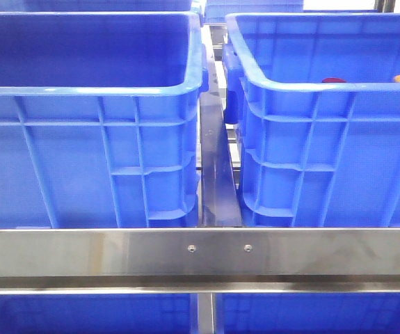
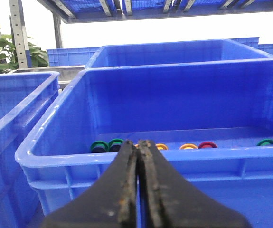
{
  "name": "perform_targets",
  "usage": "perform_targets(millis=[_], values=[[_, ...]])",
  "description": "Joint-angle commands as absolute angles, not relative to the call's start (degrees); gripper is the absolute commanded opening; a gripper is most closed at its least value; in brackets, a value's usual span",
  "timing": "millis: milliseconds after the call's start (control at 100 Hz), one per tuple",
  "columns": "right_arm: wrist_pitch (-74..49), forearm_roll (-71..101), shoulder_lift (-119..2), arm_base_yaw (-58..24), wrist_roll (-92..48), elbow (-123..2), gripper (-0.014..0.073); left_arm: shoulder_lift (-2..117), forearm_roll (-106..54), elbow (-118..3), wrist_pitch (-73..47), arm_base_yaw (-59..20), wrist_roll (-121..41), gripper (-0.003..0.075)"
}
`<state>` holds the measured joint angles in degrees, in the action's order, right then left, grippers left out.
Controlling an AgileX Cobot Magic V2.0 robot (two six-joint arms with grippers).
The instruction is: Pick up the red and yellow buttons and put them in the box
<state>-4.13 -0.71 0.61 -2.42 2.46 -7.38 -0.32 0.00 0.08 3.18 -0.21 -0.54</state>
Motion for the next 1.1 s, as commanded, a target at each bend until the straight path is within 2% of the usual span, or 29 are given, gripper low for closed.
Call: perform_targets(millis=[0,480,1090], values=[[2.97,0.00,1.91,-1.21,2.66,-6.83,-0.0068,-2.07,0.00,2.49,7.89,-0.13,0.00,-0.0019],[11.92,1.49,2.01,1.77,2.66,0.47,-0.0068,-2.07,0.00,2.49,7.89,-0.13,0.00,-0.0019],[12.23,1.49,2.01,1.92,2.66,0.47,-0.0068,-2.07,0.00,2.49,7.89,-0.13,0.00,-0.0019]])
